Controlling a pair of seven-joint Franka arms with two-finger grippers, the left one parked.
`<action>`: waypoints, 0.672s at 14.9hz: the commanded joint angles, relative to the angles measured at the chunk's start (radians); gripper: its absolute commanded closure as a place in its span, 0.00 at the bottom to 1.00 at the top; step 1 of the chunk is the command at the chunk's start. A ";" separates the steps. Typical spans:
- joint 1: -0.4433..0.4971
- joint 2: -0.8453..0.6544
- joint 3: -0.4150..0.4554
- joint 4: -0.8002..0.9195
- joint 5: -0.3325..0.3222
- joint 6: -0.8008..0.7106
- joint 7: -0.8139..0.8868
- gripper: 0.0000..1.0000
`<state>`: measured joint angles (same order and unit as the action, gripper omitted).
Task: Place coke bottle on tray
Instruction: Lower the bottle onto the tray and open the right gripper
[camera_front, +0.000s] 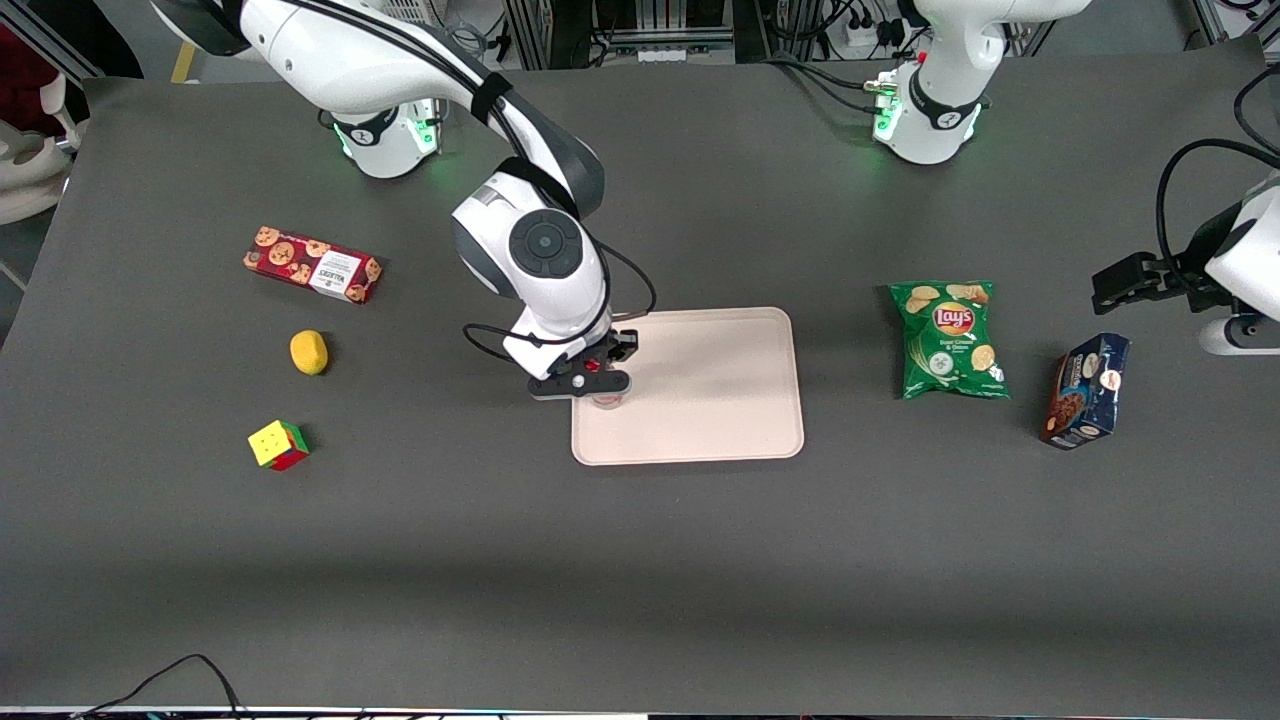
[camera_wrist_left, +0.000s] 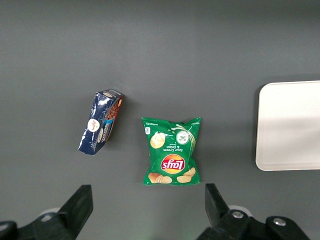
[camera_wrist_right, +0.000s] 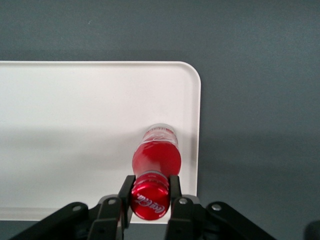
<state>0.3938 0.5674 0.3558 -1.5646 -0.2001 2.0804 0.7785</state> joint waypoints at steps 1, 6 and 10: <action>-0.004 -0.001 0.005 0.000 -0.028 0.020 0.030 0.61; -0.006 0.002 0.005 0.003 -0.028 0.027 0.091 0.00; -0.035 -0.070 0.009 0.006 -0.009 0.006 0.096 0.00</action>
<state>0.3884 0.5642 0.3551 -1.5562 -0.2003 2.0993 0.8379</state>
